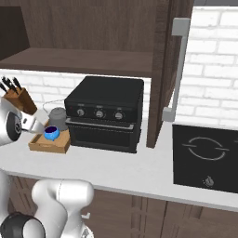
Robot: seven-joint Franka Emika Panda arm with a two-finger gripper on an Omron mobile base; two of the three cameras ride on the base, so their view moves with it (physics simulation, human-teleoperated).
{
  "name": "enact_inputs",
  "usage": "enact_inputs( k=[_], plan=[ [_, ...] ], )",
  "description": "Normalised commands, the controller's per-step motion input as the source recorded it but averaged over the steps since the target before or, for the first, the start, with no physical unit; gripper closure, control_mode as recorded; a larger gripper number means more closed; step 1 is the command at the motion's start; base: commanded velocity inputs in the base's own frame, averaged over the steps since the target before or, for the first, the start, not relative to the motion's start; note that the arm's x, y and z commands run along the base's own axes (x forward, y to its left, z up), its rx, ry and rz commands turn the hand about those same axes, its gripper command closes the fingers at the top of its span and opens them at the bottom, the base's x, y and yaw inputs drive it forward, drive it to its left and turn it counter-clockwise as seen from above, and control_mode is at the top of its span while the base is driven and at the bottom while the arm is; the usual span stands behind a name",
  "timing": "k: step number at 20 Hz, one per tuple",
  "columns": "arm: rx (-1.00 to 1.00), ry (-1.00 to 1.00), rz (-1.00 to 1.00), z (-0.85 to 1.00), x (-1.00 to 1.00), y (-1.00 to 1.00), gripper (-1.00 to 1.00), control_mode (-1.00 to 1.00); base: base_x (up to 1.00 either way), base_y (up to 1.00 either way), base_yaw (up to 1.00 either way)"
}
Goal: Pick the kettle from the counter and place it on the tray. Then pick the mug from the cabinet and place it on the tray. Then close the cabinet doors.
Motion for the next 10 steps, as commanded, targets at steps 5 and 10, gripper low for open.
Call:
enact_inputs(
  k=[5, 10],
  plan=[
    [-0.01, -0.05, 0.03, 0.00, -0.41, 0.10, 1.00, -1.00, 0.00, 0.00, 0.00],
    [-0.11, -0.22, 0.15, 0.00, -0.22, 0.15, 1.00, -1.00, 0.00, 0.00, 0.00]
  ],
)
